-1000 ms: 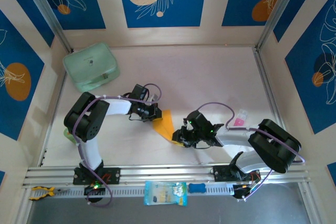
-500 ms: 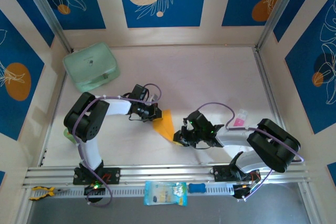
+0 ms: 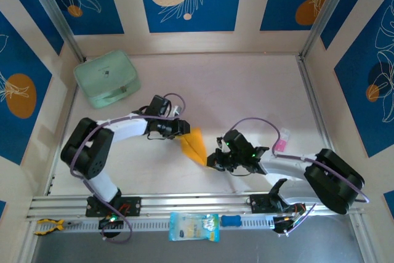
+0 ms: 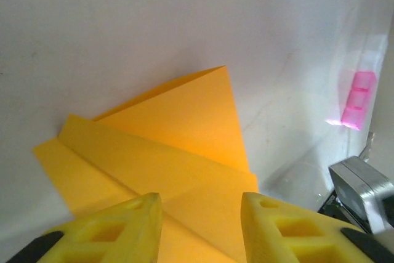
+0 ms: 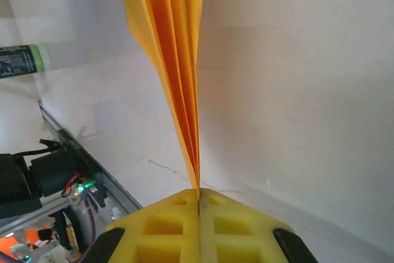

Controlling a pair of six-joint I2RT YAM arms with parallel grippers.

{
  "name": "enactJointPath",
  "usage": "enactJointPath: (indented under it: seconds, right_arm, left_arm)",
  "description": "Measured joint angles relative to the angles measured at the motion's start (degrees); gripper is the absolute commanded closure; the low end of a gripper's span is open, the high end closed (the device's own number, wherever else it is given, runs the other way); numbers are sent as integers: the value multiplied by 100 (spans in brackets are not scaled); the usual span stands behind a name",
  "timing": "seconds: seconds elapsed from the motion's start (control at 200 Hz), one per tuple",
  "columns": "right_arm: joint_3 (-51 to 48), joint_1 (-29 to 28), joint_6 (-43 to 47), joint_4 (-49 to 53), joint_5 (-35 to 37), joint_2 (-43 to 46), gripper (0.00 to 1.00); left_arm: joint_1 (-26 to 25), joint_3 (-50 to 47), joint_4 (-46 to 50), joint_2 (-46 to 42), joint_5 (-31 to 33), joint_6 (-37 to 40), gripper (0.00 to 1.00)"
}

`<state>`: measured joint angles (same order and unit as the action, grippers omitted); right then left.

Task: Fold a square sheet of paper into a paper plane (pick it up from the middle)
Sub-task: Turn over the paper at the center of the table.

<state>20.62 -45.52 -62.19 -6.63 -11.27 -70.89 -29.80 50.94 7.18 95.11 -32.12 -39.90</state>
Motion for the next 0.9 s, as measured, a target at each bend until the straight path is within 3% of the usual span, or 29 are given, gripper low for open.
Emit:
enactJointPath:
  seconds: [0.245, 0.515, 0.9]
  right_arm:
    - [426, 81, 575, 1298, 490, 761, 96]
    - [822, 291, 986, 2699, 1091, 1499, 96]
    - [1694, 420, 1416, 4253, 1635, 1652, 95]
  left_arm:
    - [0, 35, 560, -662, 546, 306, 57]
    - [0, 44, 855, -763, 848, 428, 57]
    - [0, 44, 1049, -1108, 1119, 621, 56]
